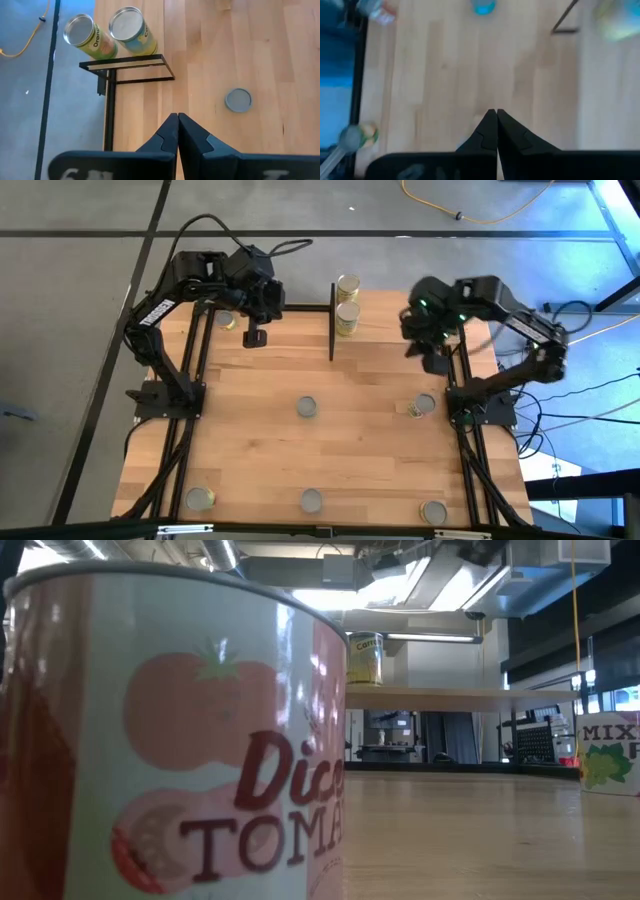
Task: Pick and place cans onto a shelf
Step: Put the orange can on the shelf
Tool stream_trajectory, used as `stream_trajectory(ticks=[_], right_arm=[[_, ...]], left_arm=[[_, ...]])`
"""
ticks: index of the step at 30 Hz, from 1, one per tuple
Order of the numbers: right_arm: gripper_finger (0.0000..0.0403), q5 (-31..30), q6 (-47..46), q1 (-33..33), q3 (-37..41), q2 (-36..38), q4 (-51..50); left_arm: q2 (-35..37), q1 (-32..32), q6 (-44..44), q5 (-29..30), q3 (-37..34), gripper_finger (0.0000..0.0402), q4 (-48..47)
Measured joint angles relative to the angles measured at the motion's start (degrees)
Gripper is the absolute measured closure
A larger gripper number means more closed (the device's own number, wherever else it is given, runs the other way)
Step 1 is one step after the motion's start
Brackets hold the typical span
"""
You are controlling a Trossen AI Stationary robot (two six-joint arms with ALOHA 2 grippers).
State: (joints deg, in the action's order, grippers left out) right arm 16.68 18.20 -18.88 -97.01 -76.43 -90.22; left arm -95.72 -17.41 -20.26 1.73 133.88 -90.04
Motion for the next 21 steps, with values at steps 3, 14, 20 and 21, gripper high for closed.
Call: stream_trajectory(ticks=[3, 14, 20, 21], right_arm=[[0.0402, 1.0, -3.2, 1.1, 7.46, 5.3, 0.04], [0.0351, -2.2, -22.29, 1.46, 26.77, 14.68, 0.9], [0.034, -1.23, -20.82, 1.45, 35.48, 16.22, 3.0], [0.034, -0.92, -20.88, 1.45, 36.66, 16.25, 3.9]], left_arm=[[0.0, -0.73, -0.29, 0.05, 0.0, 0.0401, 0.0], [0.0, -4.59, 0.47, -1.1, 0.0, 0.0401, 0.02], [0.0, -5.84, -1.73, -10.08, 0.0, 0.0402, 0.02], [0.0, -5.84, -1.78, -10.13, 0.0, 0.0402, 0.02]])
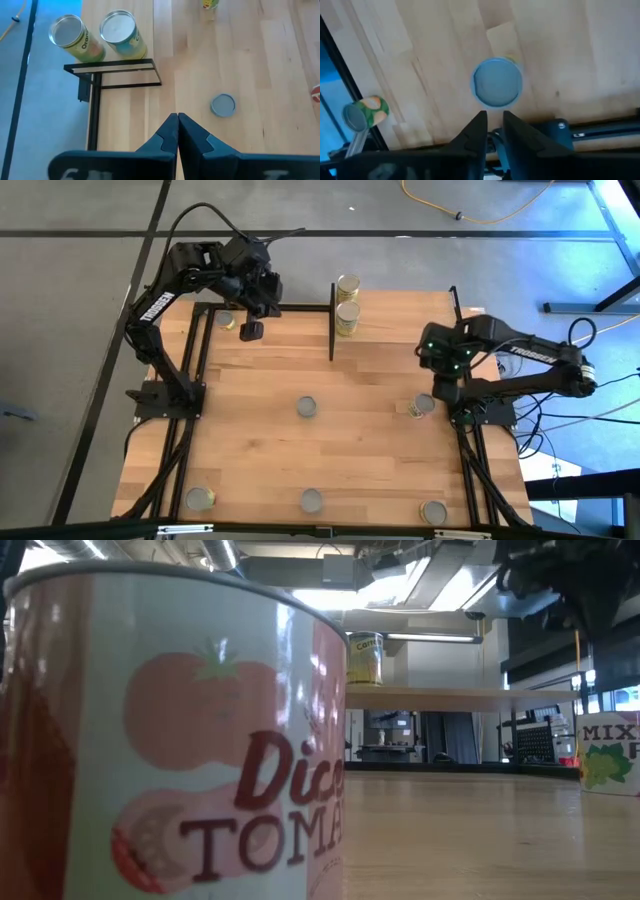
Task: Pick and place cans onto a shelf
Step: Put the orange can on the shelf
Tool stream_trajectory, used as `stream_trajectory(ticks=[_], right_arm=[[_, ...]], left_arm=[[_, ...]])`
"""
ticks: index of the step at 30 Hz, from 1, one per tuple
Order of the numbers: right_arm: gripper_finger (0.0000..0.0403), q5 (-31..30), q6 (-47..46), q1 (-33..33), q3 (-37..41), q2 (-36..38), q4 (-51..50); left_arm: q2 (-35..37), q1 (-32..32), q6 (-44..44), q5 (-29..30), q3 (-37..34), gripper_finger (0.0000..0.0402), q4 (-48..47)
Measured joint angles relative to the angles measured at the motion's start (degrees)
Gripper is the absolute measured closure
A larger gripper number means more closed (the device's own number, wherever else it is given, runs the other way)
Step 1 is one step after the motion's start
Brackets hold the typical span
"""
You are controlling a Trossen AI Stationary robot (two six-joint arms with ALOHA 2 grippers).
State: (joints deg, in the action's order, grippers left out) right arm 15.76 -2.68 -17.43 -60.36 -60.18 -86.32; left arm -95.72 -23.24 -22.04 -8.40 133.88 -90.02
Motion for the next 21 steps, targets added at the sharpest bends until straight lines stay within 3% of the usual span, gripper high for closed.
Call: stream_trajectory(ticks=[8, 12, 14, 21], right_arm=[[0.0338, -0.12, -3.9, 0.0, 7.34, -0.02, 6.43], [0.0337, -6.98, -13.2, -0.06, 9.59, -0.4, 7.38], [0.0338, -6.68, -16.66, -0.3, 10.09, -0.63, 7.31], [0.0392, -3.38, -17.91, -0.42, 10.1, -0.59, 7.42]], left_arm=[[0.0, 0.0, 0.94, -0.11, 0.0, 0.0402, 0.0], [0.0, 0.0, 0.97, -0.09, 0.0, 0.0401, 0.0], [0.0, 0.0, 0.98, -0.09, 0.0, 0.0401, 0.0], [0.0, 0.0, 0.98, -0.07, 0.0, 0.0401, 0.0]])
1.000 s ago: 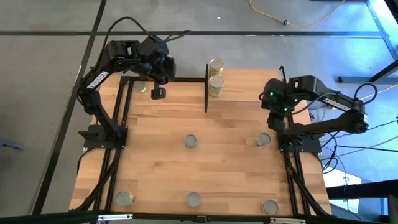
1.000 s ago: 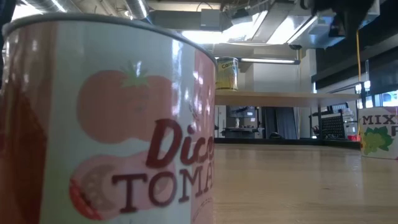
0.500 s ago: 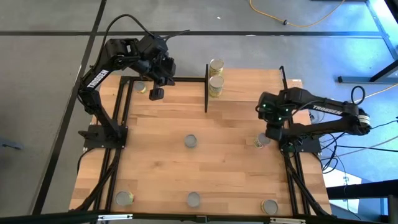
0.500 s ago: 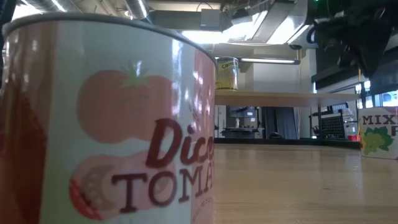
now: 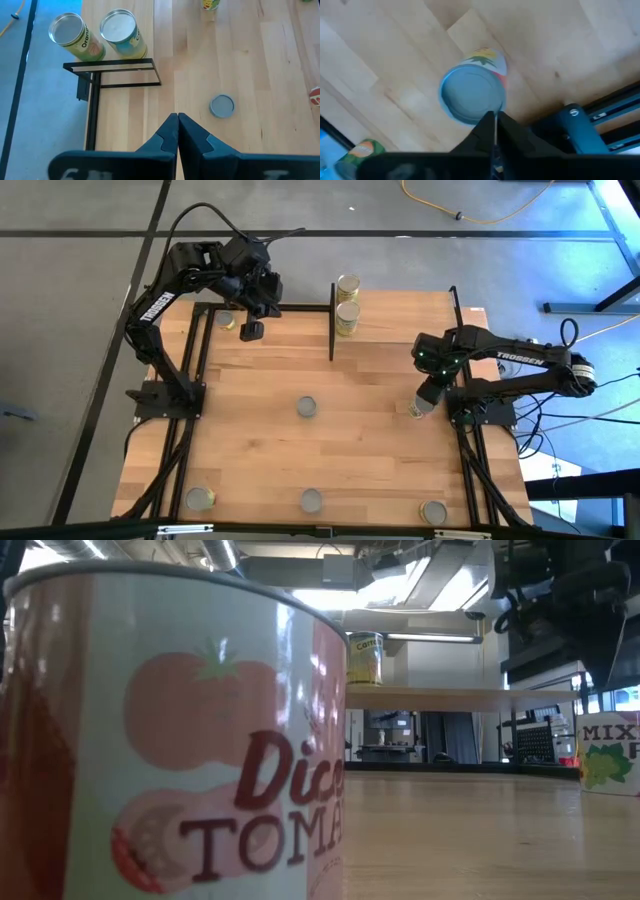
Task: Pick and place cans onto a shelf
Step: Put the orange can on the shelf
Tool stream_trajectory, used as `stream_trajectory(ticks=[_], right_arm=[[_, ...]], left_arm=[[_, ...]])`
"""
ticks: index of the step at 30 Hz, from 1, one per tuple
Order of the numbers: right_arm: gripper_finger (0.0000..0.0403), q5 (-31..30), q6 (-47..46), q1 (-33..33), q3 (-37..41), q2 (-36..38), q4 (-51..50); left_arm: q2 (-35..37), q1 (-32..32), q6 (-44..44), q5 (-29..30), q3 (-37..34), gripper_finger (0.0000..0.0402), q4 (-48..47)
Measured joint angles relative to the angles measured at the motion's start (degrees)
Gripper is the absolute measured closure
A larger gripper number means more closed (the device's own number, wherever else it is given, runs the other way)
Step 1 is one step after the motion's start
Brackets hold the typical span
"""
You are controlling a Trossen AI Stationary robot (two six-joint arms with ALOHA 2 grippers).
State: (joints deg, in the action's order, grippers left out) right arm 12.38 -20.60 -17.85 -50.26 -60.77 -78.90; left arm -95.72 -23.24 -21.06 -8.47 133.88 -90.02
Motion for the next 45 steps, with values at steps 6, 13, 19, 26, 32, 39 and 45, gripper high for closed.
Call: stream_trajectory(ticks=[6, 13, 19, 26, 32, 39, 45], right_arm=[[0.0372, -0.43, -2.27, 0.0, -0.02, 0.0, 0.49], [0.0323, -0.74, -3.34, 0.0, 0.0, -0.29, 0.53], [0.0314, -0.74, -4.63, 0.0, 4.3, -0.26, 1.6], [0.0314, -0.89, -4.59, 0.0, 8.68, -0.41, 6.21], [0.0314, -5.94, -3.16, -0.01, 9.26, -0.78, 8.92], [0.0314, -1.79, -3.77, -0.04, 11.21, -0.68, 9.61], [0.0324, -1.81, -4.72, -0.04, 11.29, -0.7, 9.75]], left_arm=[[0.0, 0.0, -0.04, 0.02, 0.0, 0.0401, 0.0], [0.0, 0.0, -0.07, 0.02, 0.0, 0.0401, 0.0], [0.0, 0.0, -0.07, 0.02, 0.0, 0.0401, 0.0], [0.0, 0.0, -0.07, 0.33, 0.0, 0.0401, 0.01], [0.0, 0.02, -0.04, 0.31, 0.0, 0.0401, 0.02], [0.0, 0.02, -0.04, 0.28, 0.0, 0.0401, 0.0], [0.0, 0.01, -0.07, 0.3, 0.0, 0.0401, 0.02]])
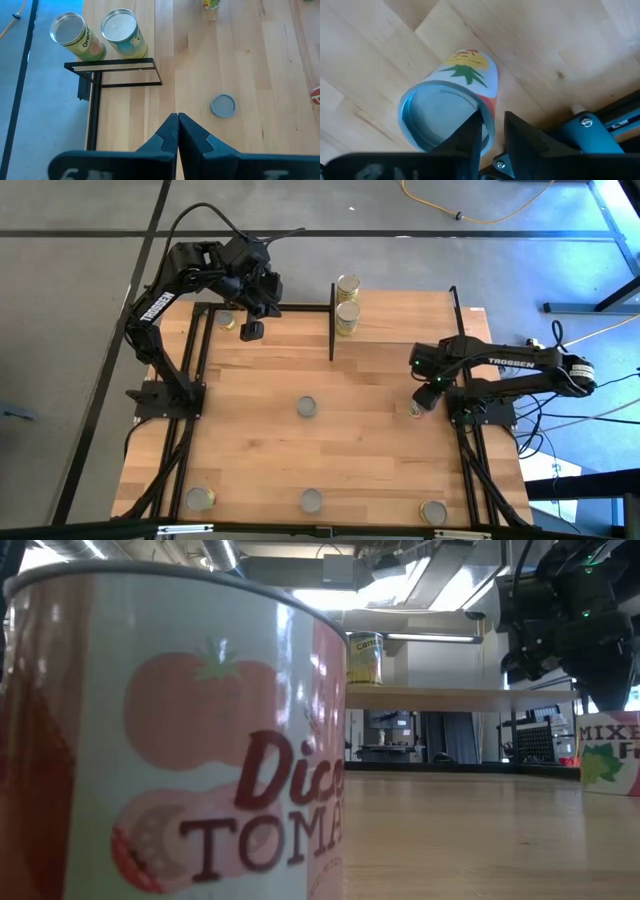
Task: Pick and place cans onto a shelf
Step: Put the orange can on the shelf
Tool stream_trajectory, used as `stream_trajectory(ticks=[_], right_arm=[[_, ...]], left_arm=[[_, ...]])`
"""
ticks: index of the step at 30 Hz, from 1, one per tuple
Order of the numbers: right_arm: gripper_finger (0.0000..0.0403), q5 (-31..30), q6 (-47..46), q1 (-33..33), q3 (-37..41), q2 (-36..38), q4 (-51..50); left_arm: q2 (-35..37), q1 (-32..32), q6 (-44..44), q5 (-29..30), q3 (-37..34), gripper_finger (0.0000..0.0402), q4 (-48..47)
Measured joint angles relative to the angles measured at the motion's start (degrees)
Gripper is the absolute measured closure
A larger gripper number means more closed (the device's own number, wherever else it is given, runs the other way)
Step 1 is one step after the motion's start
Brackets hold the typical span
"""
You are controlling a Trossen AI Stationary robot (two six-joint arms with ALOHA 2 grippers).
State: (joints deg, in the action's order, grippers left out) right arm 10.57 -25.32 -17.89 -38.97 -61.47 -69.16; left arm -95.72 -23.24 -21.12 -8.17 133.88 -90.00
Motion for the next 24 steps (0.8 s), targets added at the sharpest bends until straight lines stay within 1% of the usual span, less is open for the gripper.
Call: stream_trajectory(ticks=[6, 11, 15, 20, 24], right_arm=[[0.0386, 0.68, -5.02, 0.04, 0.03, 0.02, 0.43], [0.039, 0.63, -5.25, 0.05, -0.57, -0.09, 0.44], [0.0391, 0.62, -4.39, 0.04, -3.45, -0.14, -1.27], [0.0391, 1.51, -4.33, 0.04, -10.07, -0.16, -6.27], [0.0391, 1.61, -4.23, 0.04, -18.47, -1.39, -10.98]], left_arm=[[0.0, -0.01, 0.0, -0.01, 0.0, 0.0402, 0.0], [0.0, 0.01, 0.0, -0.01, 0.0, 0.0402, 0.0], [0.0, -0.01, -0.02, -0.01, 0.0, 0.0402, -0.02], [0.0, 0.0, -0.02, -0.01, 0.0, 0.0402, 0.0], [0.0, 0.0, -0.02, -0.01, 0.0, 0.0402, 0.0]])
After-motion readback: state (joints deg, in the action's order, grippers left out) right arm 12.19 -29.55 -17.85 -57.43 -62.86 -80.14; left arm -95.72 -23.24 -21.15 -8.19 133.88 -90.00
